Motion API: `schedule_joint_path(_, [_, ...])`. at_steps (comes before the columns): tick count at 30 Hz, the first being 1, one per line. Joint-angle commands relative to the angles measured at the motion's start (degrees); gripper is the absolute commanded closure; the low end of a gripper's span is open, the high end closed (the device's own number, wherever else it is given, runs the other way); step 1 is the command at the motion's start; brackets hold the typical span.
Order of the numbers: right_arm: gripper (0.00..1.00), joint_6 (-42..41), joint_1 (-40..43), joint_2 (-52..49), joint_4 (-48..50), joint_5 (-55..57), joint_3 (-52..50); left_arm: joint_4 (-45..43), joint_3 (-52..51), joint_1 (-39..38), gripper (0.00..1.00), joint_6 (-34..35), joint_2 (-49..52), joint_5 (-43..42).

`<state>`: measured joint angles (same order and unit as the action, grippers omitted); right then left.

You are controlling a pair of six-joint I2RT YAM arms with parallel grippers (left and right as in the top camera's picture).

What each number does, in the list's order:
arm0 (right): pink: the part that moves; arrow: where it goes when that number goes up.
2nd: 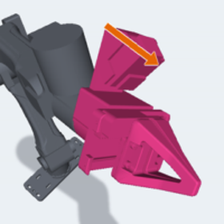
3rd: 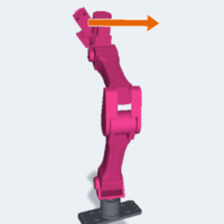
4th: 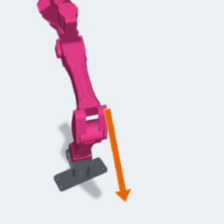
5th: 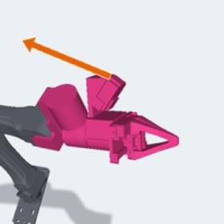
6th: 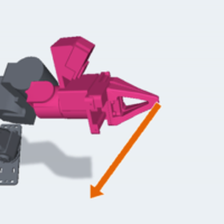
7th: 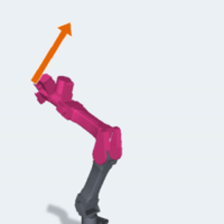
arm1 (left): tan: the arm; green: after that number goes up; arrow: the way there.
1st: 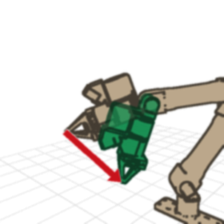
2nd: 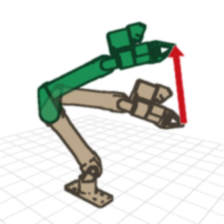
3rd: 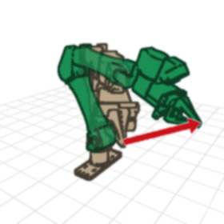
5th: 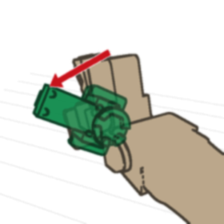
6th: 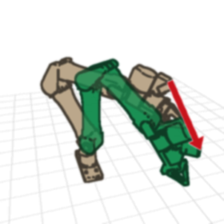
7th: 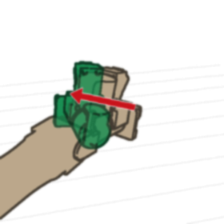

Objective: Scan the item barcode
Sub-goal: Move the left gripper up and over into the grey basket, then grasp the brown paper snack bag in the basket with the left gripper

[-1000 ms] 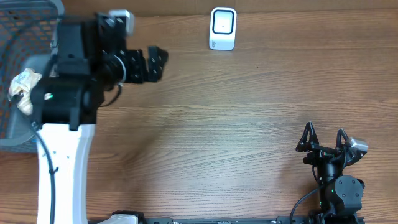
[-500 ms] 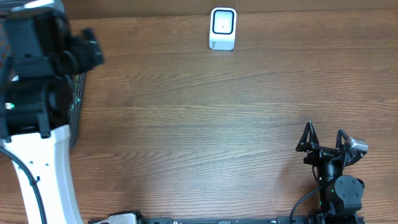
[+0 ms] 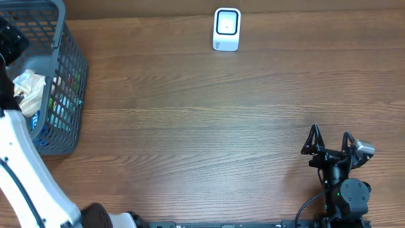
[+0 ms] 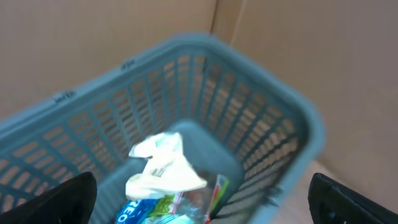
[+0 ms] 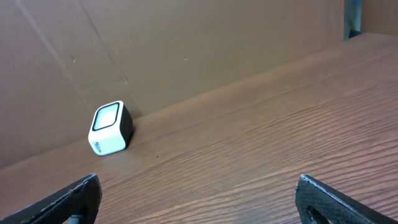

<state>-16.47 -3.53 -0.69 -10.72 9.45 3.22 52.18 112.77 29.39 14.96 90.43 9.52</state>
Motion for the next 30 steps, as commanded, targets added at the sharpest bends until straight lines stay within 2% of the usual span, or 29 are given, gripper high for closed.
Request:
schedule_joint_path(1, [0.0, 0.2, -0.37, 0.52, 0.28, 0.81, 0.04, -0.52, 0.42, 1.84, 0.0, 1.38, 5.4, -0.2])
schedule_joint_path(13, [0.0, 0.2, -0.37, 0.52, 0.28, 0.81, 0.04, -5.62, 0.39, 3.28, 0.01, 0.24, 18.62, 0.48])
schedule_joint_path(30, [0.0, 0.2, -0.37, 0.52, 0.28, 0.81, 0.04, -7.45, 0.39, 3.65, 0.01, -2.56, 35.52, -1.66])
